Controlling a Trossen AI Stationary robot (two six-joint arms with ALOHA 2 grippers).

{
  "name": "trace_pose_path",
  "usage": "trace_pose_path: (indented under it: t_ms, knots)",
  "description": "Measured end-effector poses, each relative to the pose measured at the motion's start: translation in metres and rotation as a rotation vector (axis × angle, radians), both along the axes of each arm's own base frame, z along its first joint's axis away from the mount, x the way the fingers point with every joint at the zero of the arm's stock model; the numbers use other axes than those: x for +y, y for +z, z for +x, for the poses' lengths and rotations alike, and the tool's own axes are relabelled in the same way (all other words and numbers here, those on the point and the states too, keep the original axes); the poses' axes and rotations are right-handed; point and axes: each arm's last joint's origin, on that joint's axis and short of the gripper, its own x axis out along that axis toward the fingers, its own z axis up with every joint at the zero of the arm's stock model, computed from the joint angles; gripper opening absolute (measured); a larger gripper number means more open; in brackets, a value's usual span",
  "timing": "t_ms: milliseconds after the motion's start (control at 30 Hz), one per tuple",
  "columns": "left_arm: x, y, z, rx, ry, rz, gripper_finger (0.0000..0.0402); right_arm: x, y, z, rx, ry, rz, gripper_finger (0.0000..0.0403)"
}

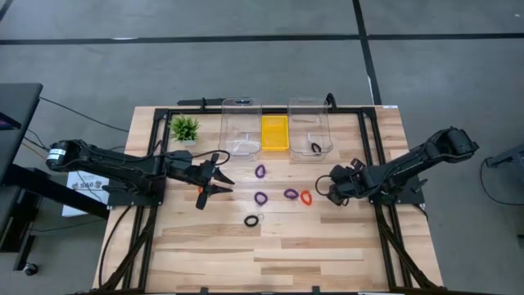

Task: Sort spring keychains
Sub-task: Put the right black spring keychain into the right transparent bin

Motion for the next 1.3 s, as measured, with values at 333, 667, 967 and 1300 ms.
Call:
trace_pose_path:
  t_ms: [333,667,967,1300]
  knots:
    - [0.000,0.000,0.000,-0.004,0.001,0.000,0.0113,0.000,-0.002,0.000,-0.005,0.002,0.016,0.0140]
    - [0.000,0.000,0.000,-0.004,0.000,0.000,0.0113,0.001,-0.002,0.000,0.004,0.014,0.055,0.0081]
    - [0.000,0.000,0.000,-0.004,0.000,0.000,0.0113,0.003,-0.003,0.000,0.015,0.022,0.126,0.0042]
    - [0.000,0.000,0.000,-0.004,0.000,0.000,0.0113,0.010,0.010,0.012,0.003,0.065,0.210,0.0018]
